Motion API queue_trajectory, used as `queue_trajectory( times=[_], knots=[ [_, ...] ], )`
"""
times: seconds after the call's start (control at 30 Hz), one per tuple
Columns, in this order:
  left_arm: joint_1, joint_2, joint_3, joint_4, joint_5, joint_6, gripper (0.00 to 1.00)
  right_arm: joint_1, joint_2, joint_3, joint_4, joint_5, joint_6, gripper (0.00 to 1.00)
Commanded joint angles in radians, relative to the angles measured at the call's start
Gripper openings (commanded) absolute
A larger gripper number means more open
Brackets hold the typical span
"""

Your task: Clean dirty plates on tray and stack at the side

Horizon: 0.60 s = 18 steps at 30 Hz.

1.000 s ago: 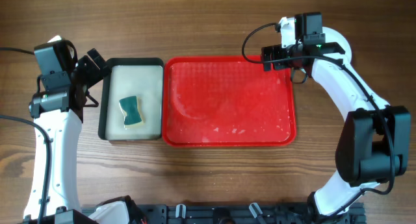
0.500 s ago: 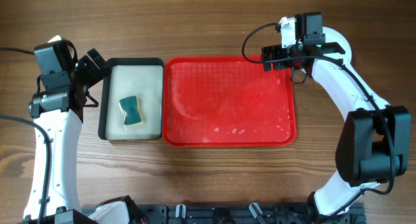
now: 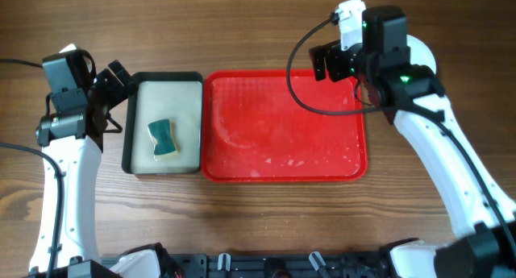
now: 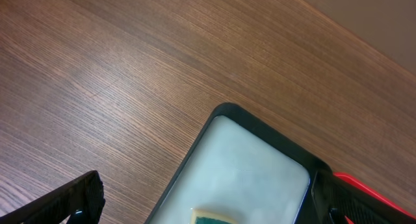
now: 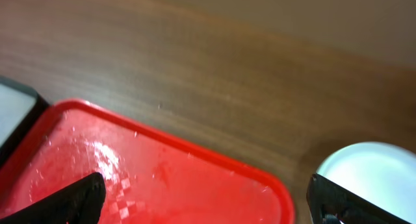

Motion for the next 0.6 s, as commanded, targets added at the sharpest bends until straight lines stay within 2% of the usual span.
queue_trajectory(
  times=[0.0, 0.23, 0.37, 0.47, 0.57],
  knots=[
    [0.004, 0.002, 0.006, 0.002, 0.001, -0.009, 1.0, 0.003, -0.103, 0.01, -0.002, 0.079, -0.019, 1.0],
    [0.004, 0.002, 0.006, 0.002, 0.001, -0.009, 1.0, 0.003, -0.246, 0.01, -0.126, 0.101, -0.023, 1.0],
    [0.004, 0.002, 0.006, 0.002, 0.001, -0.009, 1.0, 0.003, -0.345, -0.001, -0.143, 0.1, -0.049, 1.0],
    [0.004, 0.002, 0.006, 0.002, 0.001, -0.009, 1.0, 0.003, -0.456, -0.076, -0.069, 0.093, -0.046, 1.0],
    [0.004, 0.002, 0.006, 0.002, 0.001, -0.009, 1.0, 0.003, -0.613, -0.249, 0.118, 0.093, -0.046, 1.0]
  ],
)
